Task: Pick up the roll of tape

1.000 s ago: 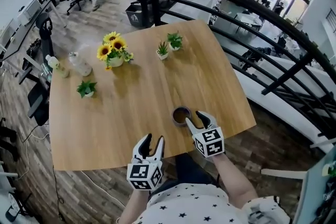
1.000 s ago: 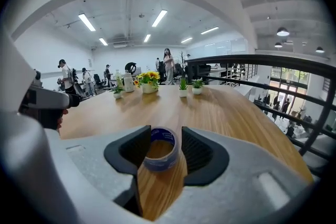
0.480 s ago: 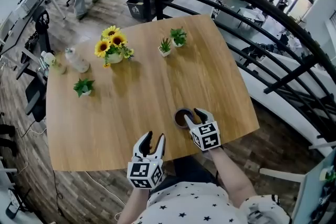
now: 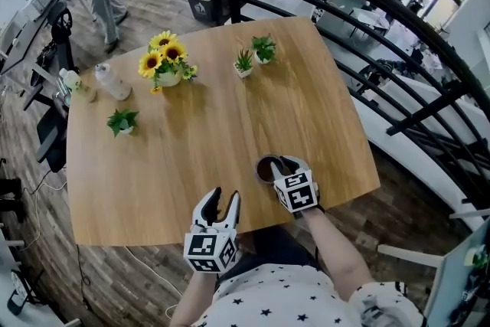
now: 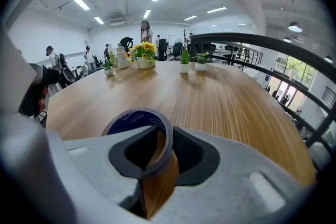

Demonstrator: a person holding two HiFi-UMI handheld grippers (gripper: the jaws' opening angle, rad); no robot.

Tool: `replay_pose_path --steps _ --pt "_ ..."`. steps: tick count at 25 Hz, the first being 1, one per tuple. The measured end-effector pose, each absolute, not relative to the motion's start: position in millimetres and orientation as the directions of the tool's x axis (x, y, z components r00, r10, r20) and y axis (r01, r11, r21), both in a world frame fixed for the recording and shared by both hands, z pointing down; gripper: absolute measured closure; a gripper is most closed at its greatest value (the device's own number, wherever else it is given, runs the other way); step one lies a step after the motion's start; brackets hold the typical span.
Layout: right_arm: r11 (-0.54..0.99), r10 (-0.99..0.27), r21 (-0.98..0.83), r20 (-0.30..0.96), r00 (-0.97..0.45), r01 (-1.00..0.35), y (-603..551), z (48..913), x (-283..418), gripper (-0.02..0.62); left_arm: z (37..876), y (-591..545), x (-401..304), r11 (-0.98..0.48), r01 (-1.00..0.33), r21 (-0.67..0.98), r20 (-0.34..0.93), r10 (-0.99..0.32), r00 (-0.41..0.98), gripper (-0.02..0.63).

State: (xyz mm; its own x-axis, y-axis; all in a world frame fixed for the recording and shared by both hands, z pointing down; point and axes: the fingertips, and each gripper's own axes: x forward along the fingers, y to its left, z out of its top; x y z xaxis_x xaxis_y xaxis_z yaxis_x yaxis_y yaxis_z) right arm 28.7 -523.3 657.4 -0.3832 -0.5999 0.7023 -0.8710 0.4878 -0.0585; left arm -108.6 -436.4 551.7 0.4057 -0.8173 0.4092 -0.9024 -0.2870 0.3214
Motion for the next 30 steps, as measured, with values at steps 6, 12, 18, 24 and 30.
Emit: replay_pose_path --steps 6,12,18,24,30 --pt "0.486 -0.619 -0.024 0.696 -0.364 -0.874 -524 656 30 0.522 552 -427 -107 -0.281 -0.906 0.317 0.413 -0.819 0.399 0.434" --pt "0.474 -0.635 -0.026 0.683 -0.362 -0.880 -520 653 34 0.525 548 -418 -105 -0.284 -0.907 0.310 0.406 -0.823 0.397 0.434" --pt "0.462 -0.666 -0.045 0.643 -0.379 -0.886 -502 637 37 0.526 539 -402 -106 -0.285 -0.910 0.302 0.388 -0.835 0.390 0.434" --pt "0.452 -0.711 -0.045 0.586 -0.390 -0.891 -478 610 33 0.528 532 -379 -111 -0.287 -0.912 0.292 0.367 -0.847 0.384 0.434" --pt "0.448 -0.744 -0.040 0.537 -0.397 -0.893 -452 585 31 0.528 525 -355 -114 -0.288 -0.914 0.285 0.347 -0.858 0.379 0.434"
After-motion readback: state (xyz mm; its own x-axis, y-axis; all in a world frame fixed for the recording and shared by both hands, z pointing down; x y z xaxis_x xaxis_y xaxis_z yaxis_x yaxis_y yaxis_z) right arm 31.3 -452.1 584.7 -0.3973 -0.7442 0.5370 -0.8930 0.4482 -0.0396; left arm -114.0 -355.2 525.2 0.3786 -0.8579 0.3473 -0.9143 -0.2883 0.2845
